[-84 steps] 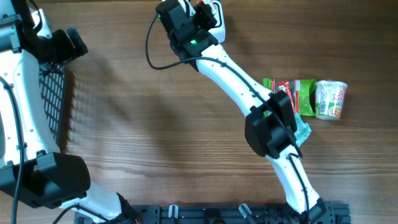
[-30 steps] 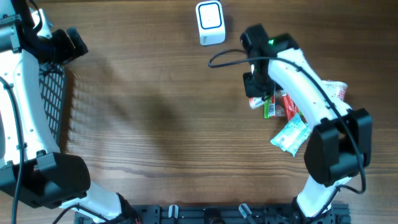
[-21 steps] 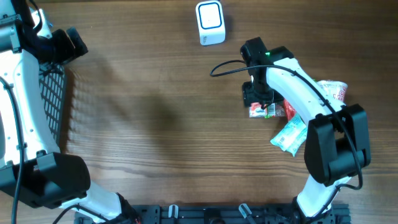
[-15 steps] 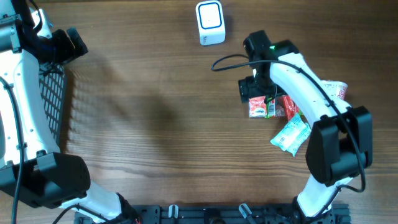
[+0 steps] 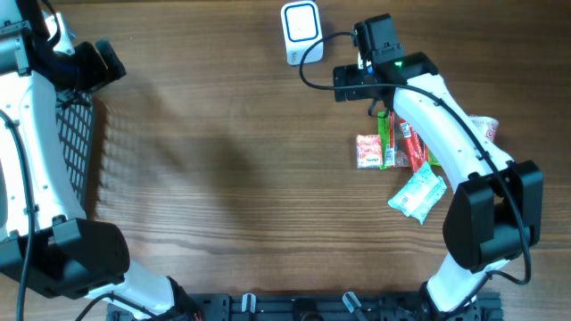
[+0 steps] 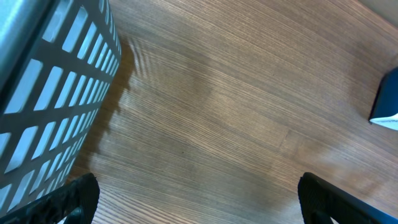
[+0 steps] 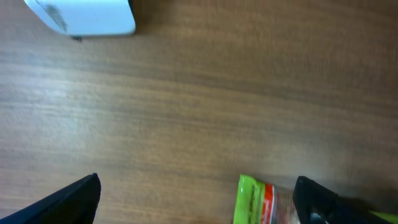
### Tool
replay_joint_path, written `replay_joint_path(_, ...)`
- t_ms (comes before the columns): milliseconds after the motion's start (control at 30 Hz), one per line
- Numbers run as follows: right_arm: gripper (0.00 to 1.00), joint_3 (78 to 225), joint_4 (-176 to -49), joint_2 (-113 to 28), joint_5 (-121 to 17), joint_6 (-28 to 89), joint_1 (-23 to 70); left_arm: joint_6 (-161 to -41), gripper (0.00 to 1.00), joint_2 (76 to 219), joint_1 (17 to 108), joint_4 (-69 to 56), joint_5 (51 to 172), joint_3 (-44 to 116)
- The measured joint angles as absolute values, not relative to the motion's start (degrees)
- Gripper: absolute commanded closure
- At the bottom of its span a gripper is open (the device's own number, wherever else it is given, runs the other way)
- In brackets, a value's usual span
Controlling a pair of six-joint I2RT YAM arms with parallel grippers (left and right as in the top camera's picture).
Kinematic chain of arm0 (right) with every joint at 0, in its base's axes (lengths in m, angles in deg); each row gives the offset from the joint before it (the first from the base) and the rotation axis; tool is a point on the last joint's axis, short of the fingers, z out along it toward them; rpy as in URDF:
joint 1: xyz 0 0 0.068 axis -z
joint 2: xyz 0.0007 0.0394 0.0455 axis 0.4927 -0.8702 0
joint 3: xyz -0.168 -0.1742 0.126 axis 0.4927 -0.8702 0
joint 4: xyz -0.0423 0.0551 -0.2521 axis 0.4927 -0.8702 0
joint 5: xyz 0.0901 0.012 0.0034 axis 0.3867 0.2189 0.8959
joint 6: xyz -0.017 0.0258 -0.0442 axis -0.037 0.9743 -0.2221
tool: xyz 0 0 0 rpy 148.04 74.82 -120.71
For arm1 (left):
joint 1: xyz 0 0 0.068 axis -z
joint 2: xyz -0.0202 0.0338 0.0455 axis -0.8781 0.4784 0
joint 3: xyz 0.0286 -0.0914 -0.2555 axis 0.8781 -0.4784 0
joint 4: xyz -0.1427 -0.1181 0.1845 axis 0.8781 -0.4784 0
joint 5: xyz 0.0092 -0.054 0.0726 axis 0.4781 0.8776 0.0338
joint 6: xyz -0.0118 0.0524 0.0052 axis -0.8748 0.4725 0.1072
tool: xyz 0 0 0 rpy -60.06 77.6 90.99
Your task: Scan the item barcode
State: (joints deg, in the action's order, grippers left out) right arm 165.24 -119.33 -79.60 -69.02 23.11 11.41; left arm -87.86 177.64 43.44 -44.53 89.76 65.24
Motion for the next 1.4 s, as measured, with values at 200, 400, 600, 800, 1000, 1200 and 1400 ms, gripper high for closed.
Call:
replay_joint_path(200,0.00,165.2,-119.1,-79.6,-69.0,23.1,11.4,-87.9,0.00,177.6,43.4,-44.5,89.8,65.2)
replay_joint_path(400,0.00,165.2,-119.1,-79.6,-69.0,23.1,11.4,-87.9,0.00,177.6,43.4,-44.5,89.8,65.2)
replay_joint_path(600,0.00,165.2,-119.1,-79.6,-69.0,23.1,11.4,-87.9,0.00,177.6,43.4,-44.5,89.8,65.2)
replay_joint_path(800,0.00,165.2,-119.1,-79.6,-69.0,23.1,11.4,-87.9,0.00,177.6,43.4,-44.5,89.8,65.2)
replay_joint_path(1000,0.00,165.2,-119.1,-79.6,-69.0,23.1,11.4,-87.9,0.00,177.6,43.4,-44.5,89.8,65.2)
replay_joint_path(1200,0.00,165.2,-119.1,-79.6,-69.0,23.1,11.4,-87.9,0.00,177.6,43.4,-44.5,89.8,65.2)
replay_joint_path(1400,0.00,165.2,-119.2,-69.7,-69.0,22.9,11.4,-87.9,0.00,177.6,43.4,-44.5,89.8,65.2)
